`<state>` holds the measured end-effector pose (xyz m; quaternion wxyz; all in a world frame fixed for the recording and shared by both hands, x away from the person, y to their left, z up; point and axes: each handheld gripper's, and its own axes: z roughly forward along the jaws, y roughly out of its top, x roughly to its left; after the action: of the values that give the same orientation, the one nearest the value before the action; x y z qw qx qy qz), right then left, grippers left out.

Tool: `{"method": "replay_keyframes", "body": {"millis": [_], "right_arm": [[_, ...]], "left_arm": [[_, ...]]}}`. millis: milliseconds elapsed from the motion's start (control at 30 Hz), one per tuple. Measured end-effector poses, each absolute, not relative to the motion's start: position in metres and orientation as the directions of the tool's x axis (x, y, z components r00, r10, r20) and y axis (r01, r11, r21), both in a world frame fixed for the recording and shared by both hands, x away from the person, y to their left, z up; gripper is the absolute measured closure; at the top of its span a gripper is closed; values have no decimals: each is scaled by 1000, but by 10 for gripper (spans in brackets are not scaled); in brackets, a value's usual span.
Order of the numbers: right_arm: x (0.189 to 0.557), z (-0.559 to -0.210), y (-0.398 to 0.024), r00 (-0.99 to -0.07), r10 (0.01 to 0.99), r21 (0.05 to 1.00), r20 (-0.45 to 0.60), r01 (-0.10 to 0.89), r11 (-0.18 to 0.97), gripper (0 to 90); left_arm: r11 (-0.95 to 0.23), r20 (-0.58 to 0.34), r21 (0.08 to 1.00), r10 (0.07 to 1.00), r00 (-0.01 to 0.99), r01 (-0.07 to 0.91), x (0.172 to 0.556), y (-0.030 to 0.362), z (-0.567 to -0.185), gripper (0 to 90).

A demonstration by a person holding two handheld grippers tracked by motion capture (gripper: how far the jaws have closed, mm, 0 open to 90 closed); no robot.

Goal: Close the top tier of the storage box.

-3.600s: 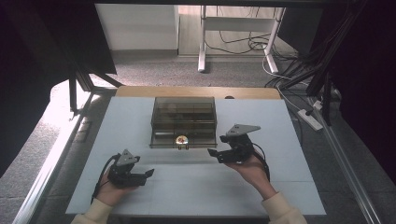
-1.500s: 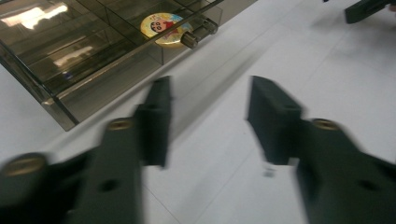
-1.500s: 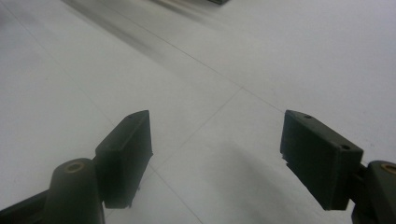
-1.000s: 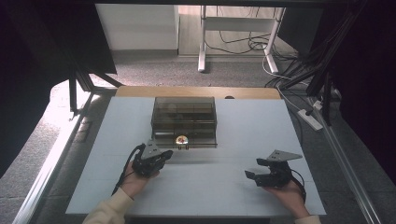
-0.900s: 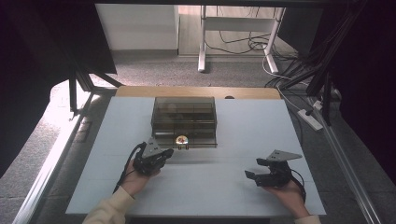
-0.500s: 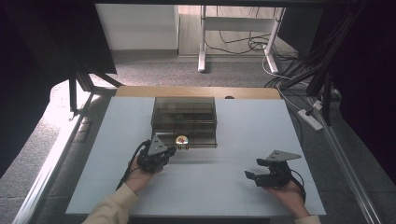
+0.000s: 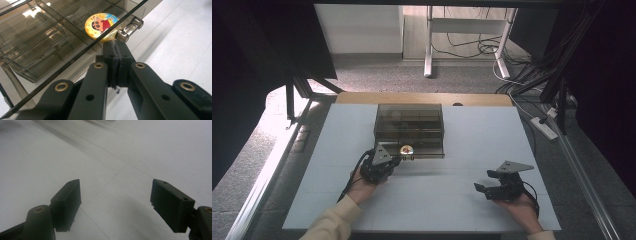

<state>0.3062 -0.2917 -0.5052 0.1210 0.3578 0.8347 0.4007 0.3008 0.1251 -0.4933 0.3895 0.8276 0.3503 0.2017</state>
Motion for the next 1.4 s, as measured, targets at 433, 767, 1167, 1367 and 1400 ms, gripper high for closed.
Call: {"method": "replay_keyframes", "body": {"millis": [433,767,1167,1367,1400], "right_arm": [[307,-506,-291,-712,698,746,78,506,433,246],[306,-506,-291,-713,697,747,75,504,434,246],[306,-506,-290,-713,697,748,75,502,434,246],[306,-506,-290,-714,696,747,76,503,434,246],[306,-506,-290,-714,696,747,76,503,435,246]], "left_arm": [[-452,71,792,736,674,410,304,124,-495,878],[-440,70,798,747,661,412,310,126,-494,878],[-420,68,805,767,638,419,320,128,-495,878],[-414,68,807,772,632,420,325,129,-493,878],[-416,70,807,771,633,418,325,128,-493,877]]}}
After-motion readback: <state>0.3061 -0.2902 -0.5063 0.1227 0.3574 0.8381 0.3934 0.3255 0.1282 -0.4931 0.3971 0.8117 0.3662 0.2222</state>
